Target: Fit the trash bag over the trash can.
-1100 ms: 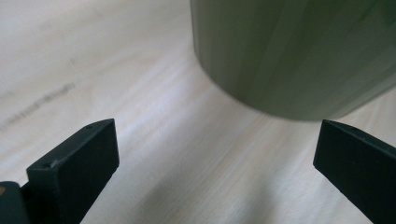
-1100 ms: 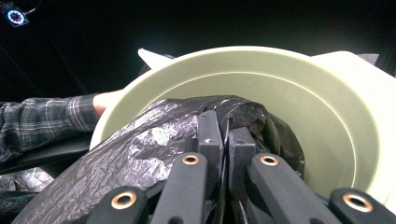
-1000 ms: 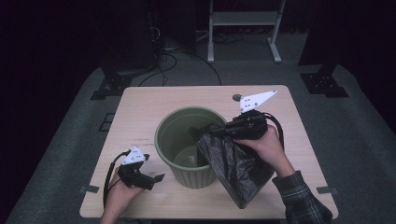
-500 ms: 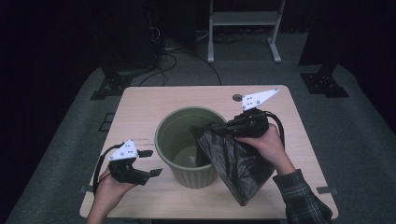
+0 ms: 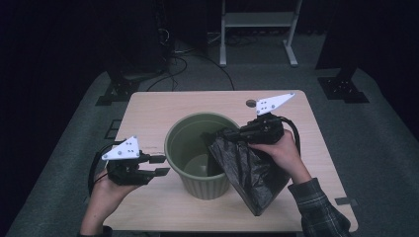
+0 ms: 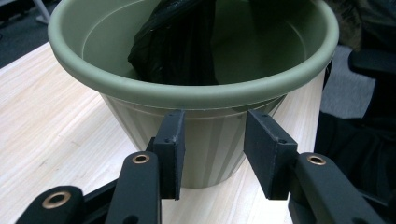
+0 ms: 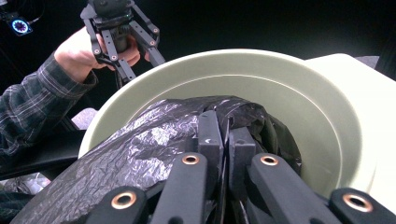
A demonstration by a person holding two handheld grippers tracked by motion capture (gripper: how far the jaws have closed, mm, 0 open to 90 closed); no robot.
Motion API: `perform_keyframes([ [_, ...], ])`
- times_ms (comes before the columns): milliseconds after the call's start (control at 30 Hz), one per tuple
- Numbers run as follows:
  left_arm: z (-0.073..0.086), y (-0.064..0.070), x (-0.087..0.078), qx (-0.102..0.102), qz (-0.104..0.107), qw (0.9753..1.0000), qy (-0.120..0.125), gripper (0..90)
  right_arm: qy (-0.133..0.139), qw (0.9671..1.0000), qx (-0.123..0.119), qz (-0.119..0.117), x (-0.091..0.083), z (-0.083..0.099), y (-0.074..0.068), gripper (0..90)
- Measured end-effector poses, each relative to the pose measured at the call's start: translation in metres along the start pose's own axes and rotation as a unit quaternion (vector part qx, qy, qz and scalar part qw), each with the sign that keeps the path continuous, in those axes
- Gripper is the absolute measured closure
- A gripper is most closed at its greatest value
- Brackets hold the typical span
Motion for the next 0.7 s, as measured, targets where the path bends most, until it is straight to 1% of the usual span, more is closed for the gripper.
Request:
perform_keyframes([
  [100, -0.004, 0.0, 0.0, 0.004, 0.001, 0.9999, -0.013, 59.0, 0.001, 1.0, 0.0, -0.001, 0.0, 0.0, 0.0, 87.3],
  [167, -0.005, 0.0, 0.001, 0.005, 0.002, 0.9999, -0.013, 58.9, 0.0, 1.0, 0.0, -0.001, 0.0, 0.0, 0.001, 87.3],
  [233, -0.003, -0.001, 0.001, 0.004, 0.003, 0.9999, -0.015, 59.0, 0.001, 1.0, 0.0, -0.001, -0.001, 0.0, 0.001, 87.3],
  [267, -0.002, -0.001, 0.001, 0.0, 0.003, 0.9999, -0.015, 59.0, 0.002, 1.0, 0.001, -0.001, -0.001, 0.0, 0.001, 87.3],
  [333, 0.002, -0.002, 0.001, -0.001, -0.001, 0.9998, -0.018, 59.0, 0.001, 1.0, 0.001, -0.001, -0.001, 0.0, 0.0, 87.3],
  [400, 0.003, -0.002, -0.001, -0.004, 0.001, 0.9999, -0.011, 59.0, 0.0, 1.0, 0.0, 0.0, -0.001, 0.0, 0.001, 87.3],
  [500, 0.005, -0.003, -0.004, -0.004, -0.001, 0.9999, -0.013, 59.9, 0.002, 1.0, 0.0, 0.0, -0.001, 0.0, 0.001, 87.4],
  [667, 0.004, -0.006, -0.016, -0.005, -0.009, 0.9999, -0.007, 65.1, 0.002, 1.0, -0.002, 0.001, -0.001, -0.001, 0.0, 87.5],
  [700, 0.003, -0.006, -0.018, -0.004, -0.01, 0.9999, -0.003, 68.6, 0.002, 1.0, -0.002, 0.001, -0.001, -0.002, 0.0, 87.5],
])
Point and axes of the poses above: each handheld gripper's, and its own axes: x roughly forward along the jaws, z roughly out of its underside, y roughly to its right, the point moved 9 cm from there along x, roughly forward along the jaws, and after that the axes turned 3 degrees about x, right-handed, at the moved point
